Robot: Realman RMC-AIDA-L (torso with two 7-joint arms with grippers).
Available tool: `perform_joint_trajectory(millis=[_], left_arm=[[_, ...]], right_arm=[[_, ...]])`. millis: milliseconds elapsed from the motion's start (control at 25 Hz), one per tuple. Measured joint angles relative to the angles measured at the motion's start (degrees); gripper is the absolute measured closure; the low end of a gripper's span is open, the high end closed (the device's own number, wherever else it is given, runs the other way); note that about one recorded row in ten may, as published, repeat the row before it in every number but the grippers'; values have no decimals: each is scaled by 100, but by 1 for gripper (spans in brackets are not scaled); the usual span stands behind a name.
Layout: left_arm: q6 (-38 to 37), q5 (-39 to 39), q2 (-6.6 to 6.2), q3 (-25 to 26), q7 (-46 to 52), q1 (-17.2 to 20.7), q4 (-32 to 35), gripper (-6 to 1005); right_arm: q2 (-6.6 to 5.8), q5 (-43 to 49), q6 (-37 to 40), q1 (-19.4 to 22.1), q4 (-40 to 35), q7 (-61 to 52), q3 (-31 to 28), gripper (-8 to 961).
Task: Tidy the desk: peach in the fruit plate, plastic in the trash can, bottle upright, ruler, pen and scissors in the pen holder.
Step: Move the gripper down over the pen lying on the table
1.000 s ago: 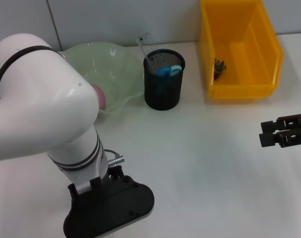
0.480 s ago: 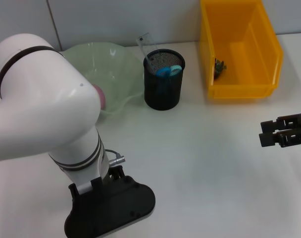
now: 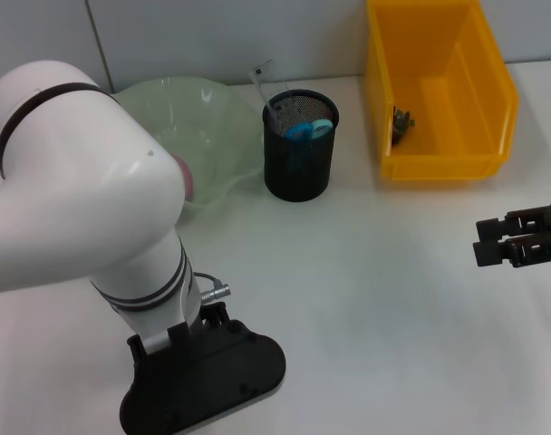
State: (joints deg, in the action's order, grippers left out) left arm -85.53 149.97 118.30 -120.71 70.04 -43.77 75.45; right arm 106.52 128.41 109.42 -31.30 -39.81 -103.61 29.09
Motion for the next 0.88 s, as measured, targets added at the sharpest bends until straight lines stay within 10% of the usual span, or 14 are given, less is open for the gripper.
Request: perform_joint_trajectory(millis=[880], left_arm=[[-1,25,7,85,46,-26,-75,876]], right_arm=[[-8,-1,-9,-43,-15,0,-21,196]])
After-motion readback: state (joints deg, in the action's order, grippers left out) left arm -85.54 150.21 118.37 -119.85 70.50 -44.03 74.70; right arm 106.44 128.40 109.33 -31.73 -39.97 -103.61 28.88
